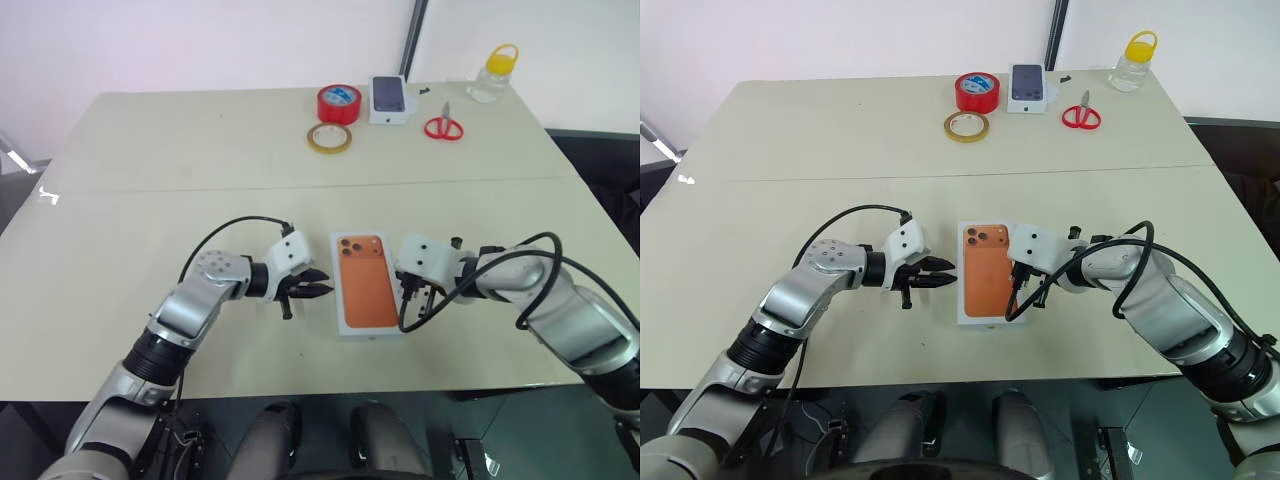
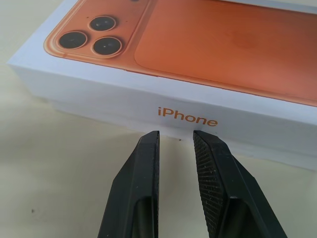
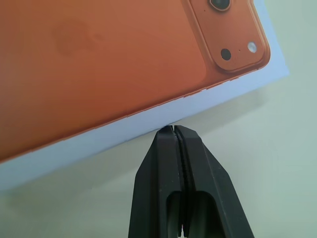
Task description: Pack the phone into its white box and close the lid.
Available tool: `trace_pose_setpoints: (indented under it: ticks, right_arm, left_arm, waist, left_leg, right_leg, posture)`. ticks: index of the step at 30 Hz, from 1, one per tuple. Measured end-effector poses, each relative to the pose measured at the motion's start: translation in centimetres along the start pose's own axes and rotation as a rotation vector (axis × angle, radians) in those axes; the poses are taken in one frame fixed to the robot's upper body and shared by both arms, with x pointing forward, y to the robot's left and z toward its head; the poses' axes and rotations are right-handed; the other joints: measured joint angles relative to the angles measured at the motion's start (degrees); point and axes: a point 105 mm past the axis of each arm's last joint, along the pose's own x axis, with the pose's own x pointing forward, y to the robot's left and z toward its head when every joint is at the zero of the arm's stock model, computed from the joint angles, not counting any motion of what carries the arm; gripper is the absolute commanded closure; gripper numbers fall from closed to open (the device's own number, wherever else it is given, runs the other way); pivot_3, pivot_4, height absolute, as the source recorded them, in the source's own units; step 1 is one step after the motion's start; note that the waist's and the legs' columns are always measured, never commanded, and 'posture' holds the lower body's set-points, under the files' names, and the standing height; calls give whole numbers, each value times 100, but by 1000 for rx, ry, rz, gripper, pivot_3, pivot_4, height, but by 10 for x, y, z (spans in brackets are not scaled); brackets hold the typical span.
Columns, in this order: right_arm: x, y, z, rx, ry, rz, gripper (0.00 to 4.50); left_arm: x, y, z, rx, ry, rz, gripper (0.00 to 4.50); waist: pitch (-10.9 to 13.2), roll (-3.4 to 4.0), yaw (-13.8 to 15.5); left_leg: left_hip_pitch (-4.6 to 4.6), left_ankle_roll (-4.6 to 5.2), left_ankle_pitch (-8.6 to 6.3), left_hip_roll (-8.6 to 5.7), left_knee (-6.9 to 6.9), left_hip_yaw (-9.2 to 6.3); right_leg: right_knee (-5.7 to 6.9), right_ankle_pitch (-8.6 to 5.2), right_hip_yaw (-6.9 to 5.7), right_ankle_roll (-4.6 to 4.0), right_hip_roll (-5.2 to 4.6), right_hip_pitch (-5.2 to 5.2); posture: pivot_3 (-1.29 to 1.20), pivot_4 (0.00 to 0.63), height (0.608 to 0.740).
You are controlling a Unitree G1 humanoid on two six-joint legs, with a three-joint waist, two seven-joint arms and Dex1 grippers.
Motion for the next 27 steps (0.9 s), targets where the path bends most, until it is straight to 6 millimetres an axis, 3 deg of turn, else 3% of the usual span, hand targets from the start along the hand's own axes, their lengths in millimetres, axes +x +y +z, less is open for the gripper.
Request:
trace_pose_setpoints:
  ticks: [27]
  right_arm:
    - [0,10,-1,-10,1,42,4453]
  left_arm:
    - [-3,-1,-3,6,17,-13,3382]
  waist:
    - [0,0,-8]
  left_leg:
    - [0,0,0,0,0,0]
  right_leg:
    - [1,0,0,0,0,0]
  posture:
    - [0,150,740]
